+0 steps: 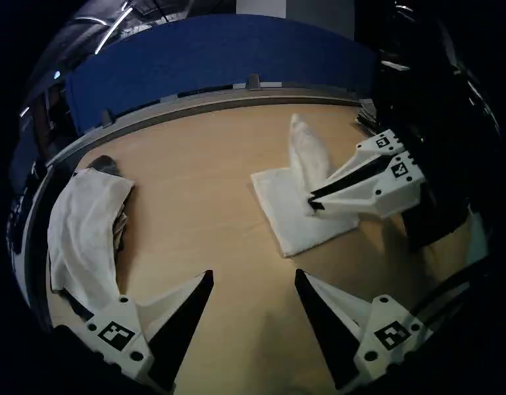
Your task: Fold towel
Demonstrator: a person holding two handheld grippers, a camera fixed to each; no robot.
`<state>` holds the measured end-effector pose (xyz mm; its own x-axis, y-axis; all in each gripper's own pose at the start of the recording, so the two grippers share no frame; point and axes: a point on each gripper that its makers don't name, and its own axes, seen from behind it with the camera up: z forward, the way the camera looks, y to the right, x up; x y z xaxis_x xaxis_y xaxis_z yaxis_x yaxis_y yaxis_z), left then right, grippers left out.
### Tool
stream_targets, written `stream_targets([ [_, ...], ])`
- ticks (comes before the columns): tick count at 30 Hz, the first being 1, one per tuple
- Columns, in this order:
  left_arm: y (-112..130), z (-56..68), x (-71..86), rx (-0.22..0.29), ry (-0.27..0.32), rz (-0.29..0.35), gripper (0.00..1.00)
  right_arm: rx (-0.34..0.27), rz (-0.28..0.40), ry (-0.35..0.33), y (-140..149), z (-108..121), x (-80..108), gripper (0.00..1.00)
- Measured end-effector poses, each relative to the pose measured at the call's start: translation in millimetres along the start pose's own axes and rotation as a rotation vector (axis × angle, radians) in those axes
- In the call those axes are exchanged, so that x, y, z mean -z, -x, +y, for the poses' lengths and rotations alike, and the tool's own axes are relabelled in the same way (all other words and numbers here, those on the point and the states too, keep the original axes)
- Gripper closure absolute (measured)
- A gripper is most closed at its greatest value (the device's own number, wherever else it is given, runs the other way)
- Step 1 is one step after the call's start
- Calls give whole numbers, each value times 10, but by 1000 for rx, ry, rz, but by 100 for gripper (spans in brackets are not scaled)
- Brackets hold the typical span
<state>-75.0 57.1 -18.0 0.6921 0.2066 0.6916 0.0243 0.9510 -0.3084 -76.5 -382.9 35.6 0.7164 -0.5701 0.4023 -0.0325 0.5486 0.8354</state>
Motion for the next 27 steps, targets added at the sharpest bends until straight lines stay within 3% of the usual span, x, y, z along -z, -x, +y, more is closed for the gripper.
stream_targets([
  [8, 35, 7, -9, 4, 0, -4, 8, -43, -57, -49, 298, -202, -271, 97],
  [12, 41, 14, -15, -1, 1, -6, 8, -68, -49, -50, 270, -180, -254, 97],
  [19, 20, 17, -34, -10, 3, -6, 8, -56, -37, -48, 224, -172, -220, 92],
  [21, 15, 7, -37, -12, 2, -5, 8, -54, -24, -52, 193, -186, -202, 84],
  [25, 15, -17, -34, -12, -3, -6, 8, -51, -1, -58, 139, -193, -115, 54],
  [27, 16, -25, -31, -11, -4, -6, 8, -49, 5, -49, 135, -162, -63, 48],
])
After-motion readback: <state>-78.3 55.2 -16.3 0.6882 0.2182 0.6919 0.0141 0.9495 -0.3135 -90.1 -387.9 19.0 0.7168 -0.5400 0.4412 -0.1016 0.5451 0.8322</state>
